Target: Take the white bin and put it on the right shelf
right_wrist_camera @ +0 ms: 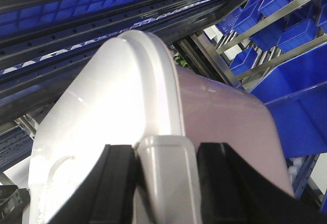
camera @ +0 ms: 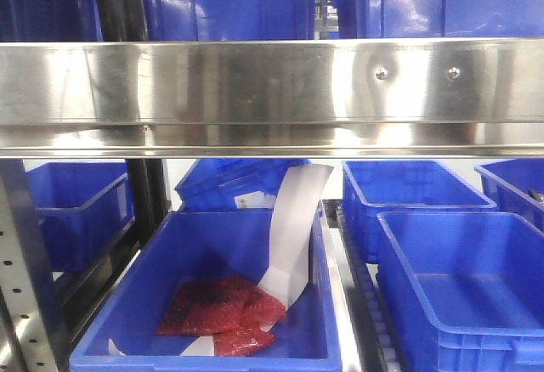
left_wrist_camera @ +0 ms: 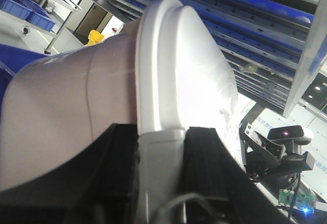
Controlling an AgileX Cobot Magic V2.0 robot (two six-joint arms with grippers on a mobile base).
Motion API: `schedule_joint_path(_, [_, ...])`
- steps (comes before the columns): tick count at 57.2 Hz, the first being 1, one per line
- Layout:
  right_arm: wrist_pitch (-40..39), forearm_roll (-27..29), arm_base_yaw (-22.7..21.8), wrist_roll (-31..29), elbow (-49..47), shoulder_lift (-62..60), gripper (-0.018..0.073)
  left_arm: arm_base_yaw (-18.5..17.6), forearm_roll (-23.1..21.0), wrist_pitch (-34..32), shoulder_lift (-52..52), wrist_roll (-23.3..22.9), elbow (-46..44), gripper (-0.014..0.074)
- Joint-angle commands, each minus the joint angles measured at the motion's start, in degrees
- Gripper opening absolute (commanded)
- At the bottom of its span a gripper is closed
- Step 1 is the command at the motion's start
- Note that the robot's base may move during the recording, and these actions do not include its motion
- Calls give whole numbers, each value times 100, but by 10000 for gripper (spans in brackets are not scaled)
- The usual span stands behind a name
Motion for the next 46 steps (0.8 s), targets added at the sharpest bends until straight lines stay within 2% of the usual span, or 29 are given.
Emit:
schedule_joint_path(1, [665, 732, 127, -43, -189, -146, 59, -210, -288, 1581, -242, 211, -213, -127])
schedule_joint_path(46, [665, 732, 127, -43, -189, -146, 59, -210, -368, 1581, -242, 211, -213, -127])
